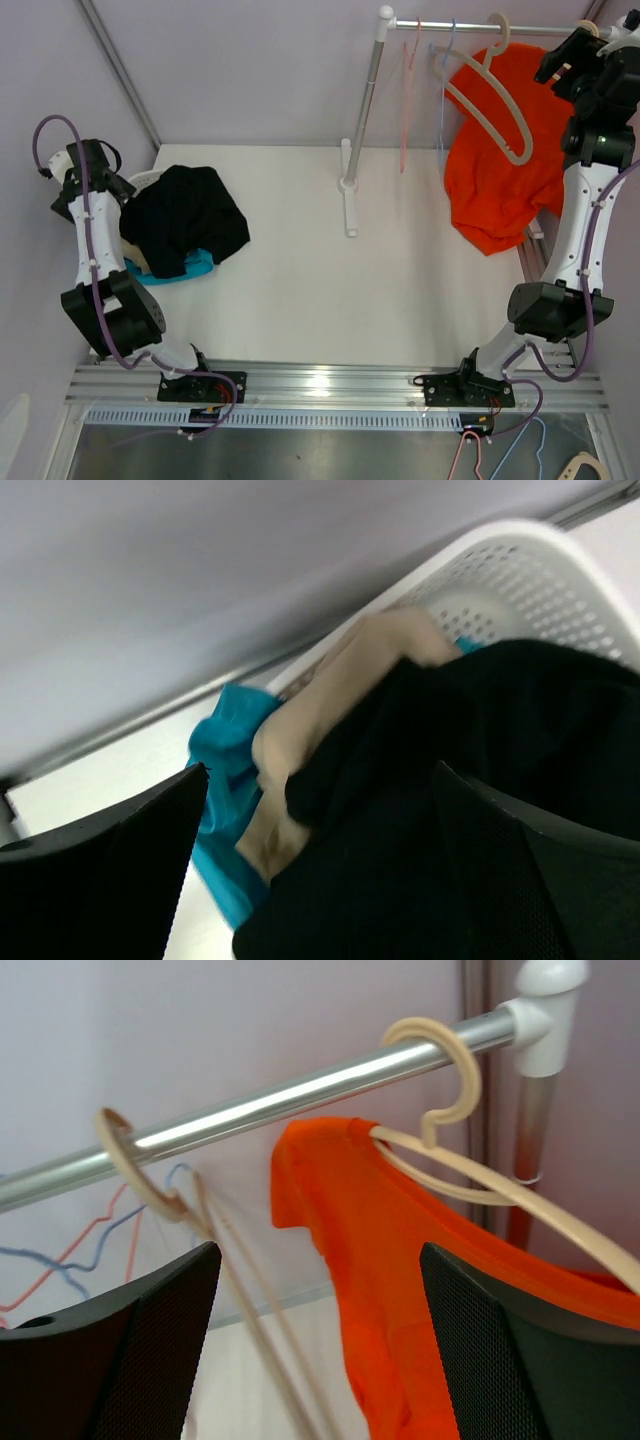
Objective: Remove the t-shirt from the hanger
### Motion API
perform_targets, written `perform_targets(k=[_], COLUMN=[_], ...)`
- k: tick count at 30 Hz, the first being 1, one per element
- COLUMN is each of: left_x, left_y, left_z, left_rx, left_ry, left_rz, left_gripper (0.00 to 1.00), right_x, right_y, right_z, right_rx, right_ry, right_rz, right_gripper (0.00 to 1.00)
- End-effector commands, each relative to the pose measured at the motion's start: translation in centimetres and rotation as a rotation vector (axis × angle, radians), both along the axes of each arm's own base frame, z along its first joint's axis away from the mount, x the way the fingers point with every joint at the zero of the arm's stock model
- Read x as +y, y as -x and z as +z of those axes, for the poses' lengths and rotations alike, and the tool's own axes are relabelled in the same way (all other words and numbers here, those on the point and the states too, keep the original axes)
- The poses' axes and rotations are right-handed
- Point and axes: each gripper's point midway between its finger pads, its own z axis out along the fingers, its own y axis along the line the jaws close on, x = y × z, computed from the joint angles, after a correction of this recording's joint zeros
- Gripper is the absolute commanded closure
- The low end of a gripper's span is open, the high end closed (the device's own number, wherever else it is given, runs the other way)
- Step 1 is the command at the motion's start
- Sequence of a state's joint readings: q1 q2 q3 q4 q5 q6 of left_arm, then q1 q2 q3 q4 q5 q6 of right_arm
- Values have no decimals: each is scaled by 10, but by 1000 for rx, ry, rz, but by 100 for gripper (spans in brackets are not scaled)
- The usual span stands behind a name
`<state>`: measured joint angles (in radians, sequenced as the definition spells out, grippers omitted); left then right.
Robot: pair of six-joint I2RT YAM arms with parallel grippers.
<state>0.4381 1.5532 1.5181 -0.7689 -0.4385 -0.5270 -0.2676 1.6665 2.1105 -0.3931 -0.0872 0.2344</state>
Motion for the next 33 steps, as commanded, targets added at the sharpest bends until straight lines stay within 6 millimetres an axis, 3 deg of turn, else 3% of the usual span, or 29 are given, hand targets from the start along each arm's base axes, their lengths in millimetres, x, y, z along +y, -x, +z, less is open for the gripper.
perform_targets(k=[1, 3, 4, 5, 6, 8, 9, 10, 11, 14, 15, 16, 17, 18, 19, 20, 21, 26, 33], left_x=[-4, -9, -16, -23, -41, -58, -80, -84, -92, -117, -122, -137, -143, -156, -160, -169, -175, -171, -184], left_y=[21, 29, 34, 37, 32, 43, 38, 52, 55, 60, 61, 61, 60, 55, 54, 62, 63, 74, 62], left_z=[29, 49, 49, 53, 61, 85, 96, 117, 128, 155, 157, 158, 157, 157, 147, 157, 150, 157, 148], left_rx=[-52, -118, -136, -154, -177, -222, -241, -289, -319, -432, -453, -486, -502, -526, -519, -569, -565, -617, -601], left_ry=[-9, -32, -9, -3, -12, -107, -144, -197, -217, -218, -205, -167, -158, -168, -176, -197, -212, -279, -257], left_rz=[64, 62, 70, 67, 16, -7, -83, -72, -96, -229, -253, -324, -356, -418, -443, -478, -509, -504, -576], left_gripper=[1, 0, 1, 0, 1, 0, 0, 1, 1, 1, 1, 0, 0, 1, 1, 1, 0, 1, 0], right_x=[-18, -26, -33, -41, -45, -60, -63, -67, -79, -87, -98, -95, -102, -103, -106, -110, -114, -106, -90], right_y=[-5, -9, -16, -13, -14, -17, -18, -19, -17, -24, -23, -25, -32, -32, -36, -38, -45, -63, -83], right_z=[6, 7, -5, 7, 6, 0, -2, -5, -8, -18, -17, -18, -27, -22, -24, -25, -28, -41, -48], right_rx=[6, 8, 43, 25, 32, 49, 49, 53, 53, 58, 45, 42, 50, 24, 20, 16, 14, 7, -48], right_ry=[38, 52, 47, 62, 66, 66, 63, 57, 44, 32, 25, 20, 8, 5, 0, -2, -3, -9, -4], right_rz=[-22, -35, -53, -77, -85, -104, -98, -90, -97, -43, -46, -3, 13, 48, 61, 70, 81, 198, 344], right_gripper=[15, 15, 15, 15, 15, 15, 15, 15, 15, 16, 18, 19, 20, 22, 23, 24, 25, 26, 30])
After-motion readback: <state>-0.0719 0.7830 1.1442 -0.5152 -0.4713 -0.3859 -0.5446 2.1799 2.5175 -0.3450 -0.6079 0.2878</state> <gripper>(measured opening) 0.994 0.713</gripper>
